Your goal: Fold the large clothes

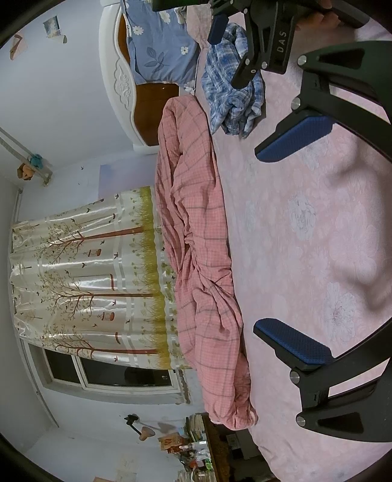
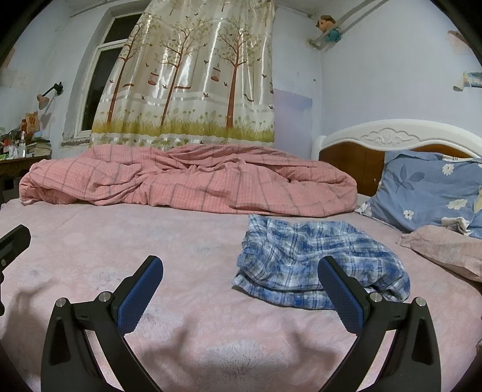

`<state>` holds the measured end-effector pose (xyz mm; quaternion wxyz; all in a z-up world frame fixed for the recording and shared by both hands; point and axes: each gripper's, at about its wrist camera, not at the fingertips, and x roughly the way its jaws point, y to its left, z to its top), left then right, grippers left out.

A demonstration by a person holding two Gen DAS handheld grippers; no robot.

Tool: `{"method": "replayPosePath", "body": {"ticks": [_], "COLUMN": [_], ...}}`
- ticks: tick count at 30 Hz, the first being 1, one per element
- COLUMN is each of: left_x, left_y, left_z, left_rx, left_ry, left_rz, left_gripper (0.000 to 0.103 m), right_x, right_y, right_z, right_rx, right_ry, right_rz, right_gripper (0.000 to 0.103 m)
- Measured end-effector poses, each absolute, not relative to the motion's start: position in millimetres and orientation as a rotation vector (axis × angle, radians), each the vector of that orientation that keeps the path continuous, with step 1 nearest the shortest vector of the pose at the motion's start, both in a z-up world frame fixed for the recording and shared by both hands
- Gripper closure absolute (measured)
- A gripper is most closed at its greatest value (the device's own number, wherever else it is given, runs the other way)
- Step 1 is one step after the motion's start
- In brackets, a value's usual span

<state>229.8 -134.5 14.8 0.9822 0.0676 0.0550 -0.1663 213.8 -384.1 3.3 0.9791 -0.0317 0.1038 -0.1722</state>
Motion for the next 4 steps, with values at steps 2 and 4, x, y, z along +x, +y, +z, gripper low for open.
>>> {"method": "replayPosePath", "body": {"ticks": [2, 4], "left_x": [228.9, 227.3], "left_y": [-135.0, -135.2], "left_z": [15.2, 15.6], "left_rx": [0.142, 0.148], "left_ry": [0.105, 0.096], "left_rz": [-0.333, -0.337], "left_gripper": [0.0, 0.0], "right_x": [212.7, 212.6], "right_y": [-386.1, -388.5], "right_z": [2.7, 1.9], "right_rx": [-0.062, -0.059], "right_ry": [0.202, 0.197], "right_rz": [-0.351, -0.35], "right_gripper": [0.0, 0.0]}}
